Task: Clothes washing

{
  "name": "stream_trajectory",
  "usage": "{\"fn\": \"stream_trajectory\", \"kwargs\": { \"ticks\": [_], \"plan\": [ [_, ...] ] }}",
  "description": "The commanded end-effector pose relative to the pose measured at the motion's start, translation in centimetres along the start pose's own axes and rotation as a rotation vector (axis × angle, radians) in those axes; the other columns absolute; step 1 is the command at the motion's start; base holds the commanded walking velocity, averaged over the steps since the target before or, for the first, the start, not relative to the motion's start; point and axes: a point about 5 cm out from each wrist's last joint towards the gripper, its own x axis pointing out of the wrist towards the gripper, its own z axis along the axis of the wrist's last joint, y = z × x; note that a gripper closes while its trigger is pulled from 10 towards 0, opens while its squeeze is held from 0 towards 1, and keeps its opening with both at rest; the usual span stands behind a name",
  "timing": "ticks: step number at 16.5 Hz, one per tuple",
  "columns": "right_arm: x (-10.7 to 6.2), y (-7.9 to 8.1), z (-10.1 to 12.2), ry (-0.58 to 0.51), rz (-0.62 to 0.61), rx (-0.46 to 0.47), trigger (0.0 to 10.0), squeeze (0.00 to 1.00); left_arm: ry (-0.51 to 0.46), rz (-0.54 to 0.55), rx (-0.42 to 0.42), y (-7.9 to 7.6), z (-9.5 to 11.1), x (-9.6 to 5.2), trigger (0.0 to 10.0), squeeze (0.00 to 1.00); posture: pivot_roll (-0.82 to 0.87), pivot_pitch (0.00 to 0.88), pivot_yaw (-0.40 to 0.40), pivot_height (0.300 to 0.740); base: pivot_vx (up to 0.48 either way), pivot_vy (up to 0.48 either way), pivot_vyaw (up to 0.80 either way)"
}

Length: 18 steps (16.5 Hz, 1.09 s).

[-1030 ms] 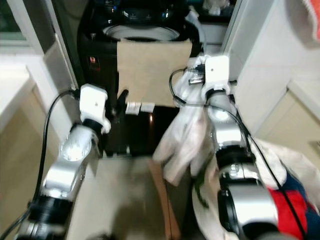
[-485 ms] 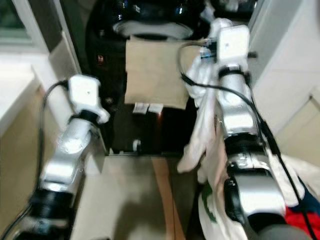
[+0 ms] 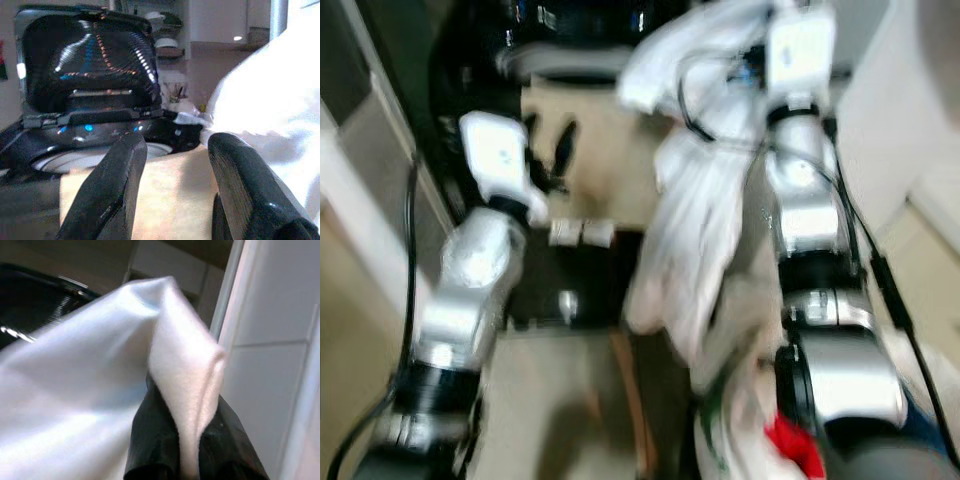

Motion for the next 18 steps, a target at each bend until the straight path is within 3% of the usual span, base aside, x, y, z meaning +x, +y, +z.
{"fn": "stream_trajectory", "kwargs": {
  "ticks": [1,5,9,13,18],
  "plan": [
    [0.9,0.8,2.4,-0.111,0.023,0.003,0.0,0.00,-0.015,0.031,0.027,1.0,0.4,-0.2,10.0,0.00,-0.05,0.000,-0.044,0.740,0.442,0.000,0.00],
    [3.6,0.4,7.4,-0.278,0.057,-0.024,0.0,0.00,-0.049,0.024,0.036,0.8,1.1,0.1,10.0,0.00,-0.05,0.000,-0.041,0.740,0.442,0.000,0.00],
    [5.0,-0.2,9.3,-0.317,0.064,-0.017,0.0,0.00,-0.070,0.035,0.046,0.9,1.7,0.5,10.0,0.00,-0.05,0.000,-0.046,0.740,0.440,0.000,0.00],
    [6.6,-1.1,10.3,-0.297,0.069,-0.047,0.0,0.00,-0.075,0.022,0.058,0.9,1.9,0.6,10.0,0.00,-0.04,0.000,-0.051,0.740,0.439,0.000,0.00],
    [8.4,-1.7,10.3,-0.186,0.086,-0.071,0.0,0.00,-0.096,0.045,0.047,1.3,2.6,0.8,10.0,0.00,-0.03,0.000,-0.058,0.740,0.421,0.106,0.00]
  ]
}}
